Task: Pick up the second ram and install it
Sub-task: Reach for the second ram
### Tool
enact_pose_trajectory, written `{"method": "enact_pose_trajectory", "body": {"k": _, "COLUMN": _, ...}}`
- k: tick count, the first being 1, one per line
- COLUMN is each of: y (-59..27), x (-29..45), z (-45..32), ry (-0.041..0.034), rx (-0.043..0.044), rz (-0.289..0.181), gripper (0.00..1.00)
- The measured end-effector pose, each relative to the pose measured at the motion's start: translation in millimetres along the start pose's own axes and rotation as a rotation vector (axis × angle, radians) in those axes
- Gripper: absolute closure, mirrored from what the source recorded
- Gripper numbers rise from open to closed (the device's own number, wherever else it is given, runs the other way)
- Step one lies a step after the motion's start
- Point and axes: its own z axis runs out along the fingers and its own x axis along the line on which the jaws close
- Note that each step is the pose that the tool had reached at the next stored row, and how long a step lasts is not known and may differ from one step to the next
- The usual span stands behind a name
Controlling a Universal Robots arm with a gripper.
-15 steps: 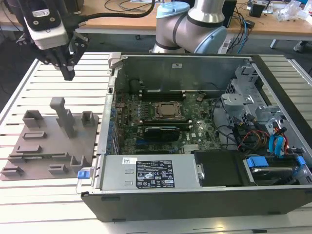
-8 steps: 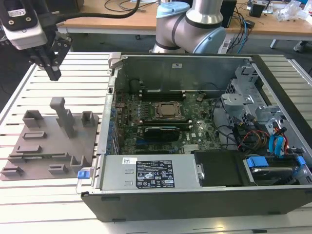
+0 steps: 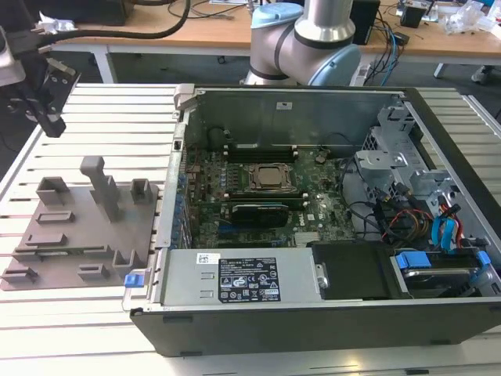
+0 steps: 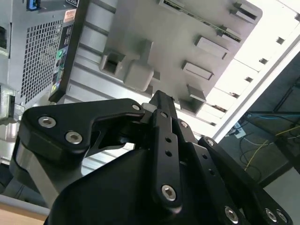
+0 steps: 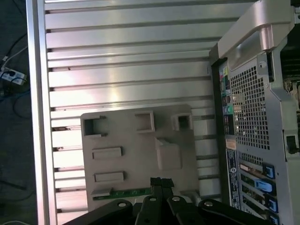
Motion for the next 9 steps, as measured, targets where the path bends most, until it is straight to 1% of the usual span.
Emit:
{"method": "enact_pose_trajectory", "body": {"k": 1, "y": -2.2, "x": 4.8, "z": 4.5, "ry": -0.0001, "rx": 0.0000, "rz": 0.000, "gripper": 0.90}}
{"method": "enact_pose_trajectory", "body": {"k": 4, "y": -4.8, "x": 11.8, "z": 9.7, "ry": 0.0001, "rx": 0.0001, "rz": 0.000, "gripper": 0.90}}
{"method": "enact_pose_trajectory", "body": {"k": 5, "y": -7.9, "x": 16.7, "z": 12.5, "ry": 0.0000, "rx": 0.0000, "rz": 0.000, "gripper": 0.90}}
{"method": "enact_pose_trajectory", "body": {"k": 6, "y": -11.7, "x": 19.1, "z": 12.5, "ry": 0.0001, "rx": 0.0002, "rz": -0.001, "gripper": 0.90}}
{"method": "enact_pose_trajectory", "body": {"k": 7, "y": -17.8, "x": 20.0, "z": 12.5, "ry": 0.0001, "rx": 0.0002, "rz": -0.001, "gripper": 0.90}}
{"method": "enact_pose_trajectory", "body": {"k": 9, "y": -35.6, "x": 19.3, "z": 12.6, "ry": 0.0000, "rx": 0.0008, "rz": -0.002, "gripper": 0.90}}
